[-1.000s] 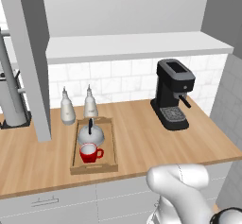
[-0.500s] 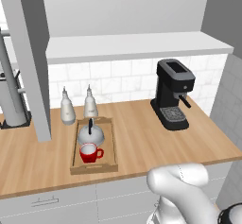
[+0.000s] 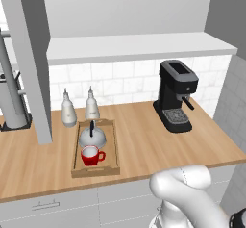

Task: Pick the kettle from the counter and place it on the tray. Then pick the mug from the cabinet and place it on the tray. Then close the cabinet doors.

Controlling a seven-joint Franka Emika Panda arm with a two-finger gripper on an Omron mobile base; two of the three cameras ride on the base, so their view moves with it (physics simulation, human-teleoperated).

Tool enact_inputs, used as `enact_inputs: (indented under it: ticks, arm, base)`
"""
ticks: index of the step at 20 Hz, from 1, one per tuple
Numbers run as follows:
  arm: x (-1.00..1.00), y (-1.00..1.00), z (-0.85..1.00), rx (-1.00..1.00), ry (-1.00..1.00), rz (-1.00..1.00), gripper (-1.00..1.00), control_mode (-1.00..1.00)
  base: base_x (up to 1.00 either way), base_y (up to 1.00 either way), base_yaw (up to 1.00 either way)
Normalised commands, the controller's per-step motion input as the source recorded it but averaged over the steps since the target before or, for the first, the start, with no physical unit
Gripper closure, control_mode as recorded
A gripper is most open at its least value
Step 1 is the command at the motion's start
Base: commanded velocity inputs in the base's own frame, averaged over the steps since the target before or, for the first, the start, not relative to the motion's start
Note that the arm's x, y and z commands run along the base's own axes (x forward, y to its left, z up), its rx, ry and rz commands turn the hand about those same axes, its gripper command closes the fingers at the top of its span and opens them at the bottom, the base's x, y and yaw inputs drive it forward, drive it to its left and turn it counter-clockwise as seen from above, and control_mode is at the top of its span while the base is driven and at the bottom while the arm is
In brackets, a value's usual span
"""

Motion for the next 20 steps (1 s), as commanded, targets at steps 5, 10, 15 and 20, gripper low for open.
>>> enact_inputs:
  ticks: [5,10,15,20]
  arm:
    - [-0.02,-0.42,0.01,0.02,0.0,0.0,1.0,-1.0]
    - [0.07,-0.65,0.13,0.05,0.01,0.0,1.0,-1.0]
    - [0.49,-0.35,0.11,0.03,0.04,0.0,1.0,-1.0]
    - [0.71,-0.19,0.02,0.01,0.07,0.0,1.0,-1.0]
  base:
    - [0.0,0.0,0.0]
    - [0.0,0.0,0.0]
    - [0.0,0.0,0.0]
    - [0.0,0.0,0.0]
